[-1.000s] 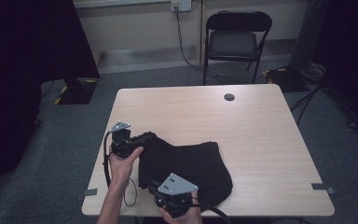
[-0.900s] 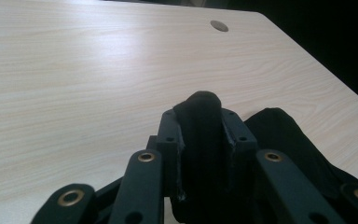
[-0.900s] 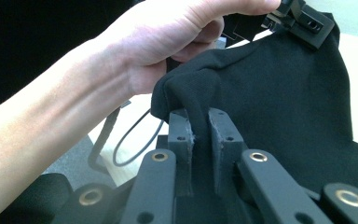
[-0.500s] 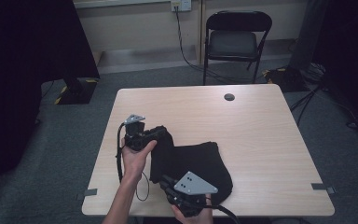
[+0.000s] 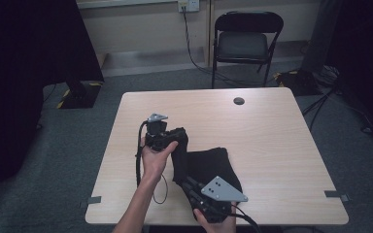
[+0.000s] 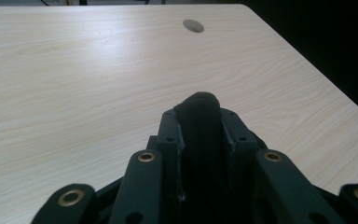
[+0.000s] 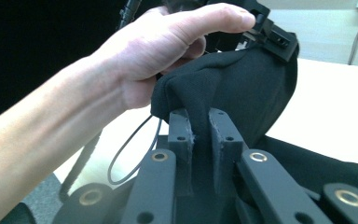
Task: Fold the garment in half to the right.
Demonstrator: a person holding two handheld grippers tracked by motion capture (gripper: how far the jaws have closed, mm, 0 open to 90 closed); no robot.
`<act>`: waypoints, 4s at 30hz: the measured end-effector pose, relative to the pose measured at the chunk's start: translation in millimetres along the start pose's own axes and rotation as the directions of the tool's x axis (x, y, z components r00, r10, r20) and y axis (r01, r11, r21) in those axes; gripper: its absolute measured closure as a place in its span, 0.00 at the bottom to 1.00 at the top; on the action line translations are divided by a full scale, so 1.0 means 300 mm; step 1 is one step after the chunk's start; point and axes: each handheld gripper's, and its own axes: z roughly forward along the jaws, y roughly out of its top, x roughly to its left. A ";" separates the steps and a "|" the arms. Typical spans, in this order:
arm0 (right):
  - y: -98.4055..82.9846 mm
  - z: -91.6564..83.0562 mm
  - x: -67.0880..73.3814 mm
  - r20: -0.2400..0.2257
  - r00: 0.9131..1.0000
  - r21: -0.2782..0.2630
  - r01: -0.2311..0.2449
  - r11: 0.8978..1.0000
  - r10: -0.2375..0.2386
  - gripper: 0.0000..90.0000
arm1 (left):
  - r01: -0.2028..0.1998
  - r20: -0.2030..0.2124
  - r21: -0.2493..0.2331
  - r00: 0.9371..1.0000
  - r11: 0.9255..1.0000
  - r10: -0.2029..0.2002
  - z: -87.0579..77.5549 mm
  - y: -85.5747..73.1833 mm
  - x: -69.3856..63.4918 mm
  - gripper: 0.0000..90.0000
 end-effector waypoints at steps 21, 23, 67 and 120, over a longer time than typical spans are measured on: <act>-0.096 -0.090 -0.129 0.143 0.990 0.056 -0.004 0.998 -0.004 0.90 | -0.047 0.021 0.061 0.999 0.997 0.046 0.156 -0.023 -0.086 0.80; -0.108 -0.096 -0.138 0.155 0.988 0.068 -0.002 0.998 -0.008 0.90 | -0.049 0.021 0.069 0.999 0.996 0.047 0.170 -0.026 -0.091 0.79; -0.272 -0.140 -0.263 0.325 0.946 0.195 -0.056 0.979 -0.010 0.59 | 0.011 0.067 0.083 0.998 0.996 -0.017 0.308 -0.094 -0.119 0.46; -0.164 0.245 -0.505 0.404 0.913 0.342 -0.203 0.918 0.052 0.76 | -0.050 -0.030 0.199 0.998 0.979 0.057 0.385 -0.179 -0.028 0.56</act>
